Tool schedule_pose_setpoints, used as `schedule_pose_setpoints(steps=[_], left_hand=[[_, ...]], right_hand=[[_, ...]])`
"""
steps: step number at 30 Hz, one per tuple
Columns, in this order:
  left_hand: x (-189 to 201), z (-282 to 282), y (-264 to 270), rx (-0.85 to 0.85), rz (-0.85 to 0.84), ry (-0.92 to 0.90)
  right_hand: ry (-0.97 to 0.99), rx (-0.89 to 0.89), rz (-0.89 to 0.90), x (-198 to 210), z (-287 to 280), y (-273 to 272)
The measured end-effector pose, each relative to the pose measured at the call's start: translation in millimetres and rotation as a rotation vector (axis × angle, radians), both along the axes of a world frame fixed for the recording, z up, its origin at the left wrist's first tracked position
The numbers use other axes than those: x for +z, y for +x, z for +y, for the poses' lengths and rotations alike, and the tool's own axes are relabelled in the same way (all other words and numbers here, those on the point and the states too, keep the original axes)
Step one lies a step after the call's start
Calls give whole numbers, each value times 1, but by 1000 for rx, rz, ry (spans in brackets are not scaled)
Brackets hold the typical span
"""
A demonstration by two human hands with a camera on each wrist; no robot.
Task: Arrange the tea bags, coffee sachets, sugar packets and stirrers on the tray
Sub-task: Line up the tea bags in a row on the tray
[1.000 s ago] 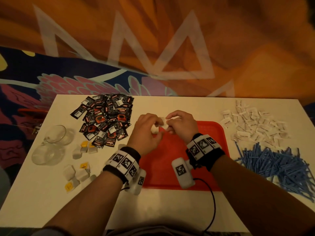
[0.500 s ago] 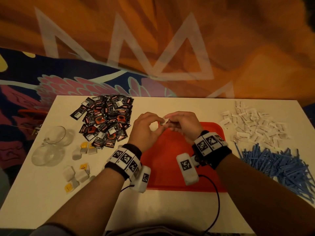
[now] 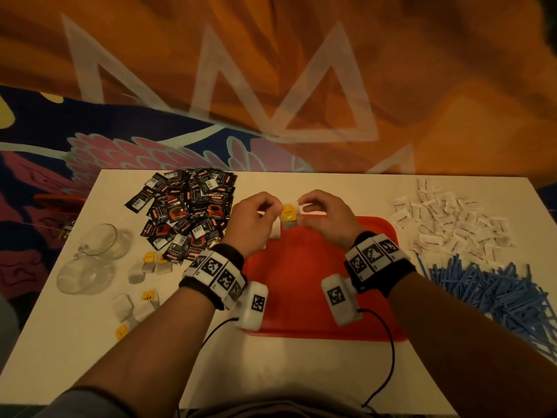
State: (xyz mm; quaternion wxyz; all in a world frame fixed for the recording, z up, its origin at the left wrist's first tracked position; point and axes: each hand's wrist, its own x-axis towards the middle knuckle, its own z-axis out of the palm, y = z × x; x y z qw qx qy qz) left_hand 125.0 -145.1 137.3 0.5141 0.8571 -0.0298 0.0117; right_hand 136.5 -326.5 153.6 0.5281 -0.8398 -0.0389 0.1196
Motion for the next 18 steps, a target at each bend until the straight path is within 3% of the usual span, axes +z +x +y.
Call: schedule_pose_setpoints(steps=[3, 7, 10, 12, 15, 18], left_hand=[[2, 0, 3, 14, -26, -1], [3, -1, 3, 66, -82, 7], [4, 1, 3, 38, -91, 13], [4, 2, 2, 0, -83, 3], [3, 3, 4, 4, -118, -22], [1, 3, 2, 16, -106, -72]], right_hand=[[145, 112, 33, -5, 7, -3], [-152, 120, 0, -12, 8, 0], [39, 103, 90, -9, 9, -1], [130, 92, 55, -9, 12, -1], [-20, 16, -25, -8, 14, 2], [-83, -15, 14, -9, 15, 6]])
